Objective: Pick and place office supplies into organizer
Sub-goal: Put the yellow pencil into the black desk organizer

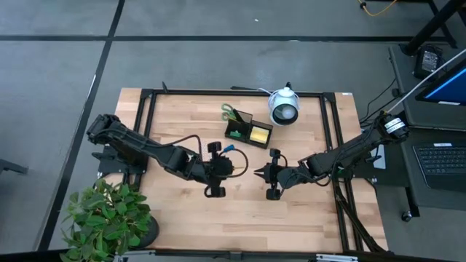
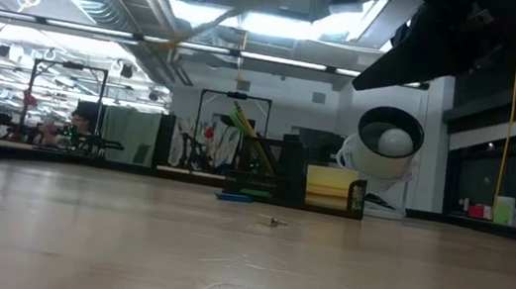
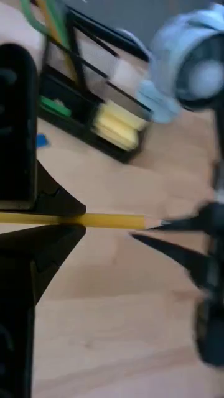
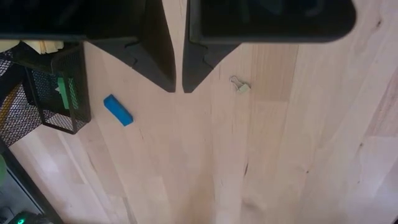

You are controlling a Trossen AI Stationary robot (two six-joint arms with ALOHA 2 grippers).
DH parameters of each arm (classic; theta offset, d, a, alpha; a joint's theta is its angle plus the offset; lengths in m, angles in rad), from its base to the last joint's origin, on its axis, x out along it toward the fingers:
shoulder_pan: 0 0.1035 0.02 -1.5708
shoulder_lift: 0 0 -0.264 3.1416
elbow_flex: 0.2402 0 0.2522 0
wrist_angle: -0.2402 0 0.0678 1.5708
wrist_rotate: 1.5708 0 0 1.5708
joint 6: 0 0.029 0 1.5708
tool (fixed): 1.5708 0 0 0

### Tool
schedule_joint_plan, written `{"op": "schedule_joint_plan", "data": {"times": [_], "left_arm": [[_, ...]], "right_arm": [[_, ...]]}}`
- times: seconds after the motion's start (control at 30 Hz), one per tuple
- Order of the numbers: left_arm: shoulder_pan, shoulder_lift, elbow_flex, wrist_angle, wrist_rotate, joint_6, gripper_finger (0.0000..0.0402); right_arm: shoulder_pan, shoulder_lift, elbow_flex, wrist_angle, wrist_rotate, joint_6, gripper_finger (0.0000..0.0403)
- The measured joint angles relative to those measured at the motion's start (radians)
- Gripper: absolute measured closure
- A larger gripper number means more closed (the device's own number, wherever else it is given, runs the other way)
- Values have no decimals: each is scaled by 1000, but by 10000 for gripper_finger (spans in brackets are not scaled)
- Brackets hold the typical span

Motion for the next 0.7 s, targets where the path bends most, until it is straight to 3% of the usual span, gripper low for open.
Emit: {"op": "schedule_joint_plan", "data": {"times": [0.37, 0.53, 0.7], "left_arm": [[-7, -156, -402, 517, 35, 31, 384], [0, -262, -600, 843, 60, 112, 384], [30, -291, -793, 1214, 99, 174, 384]], "right_arm": [[26, 0, 0, 13, 0, -2, 368], [26, 0, 0, 31, 1, -3, 368], [26, 0, 0, 119, 1, -16, 368]]}}
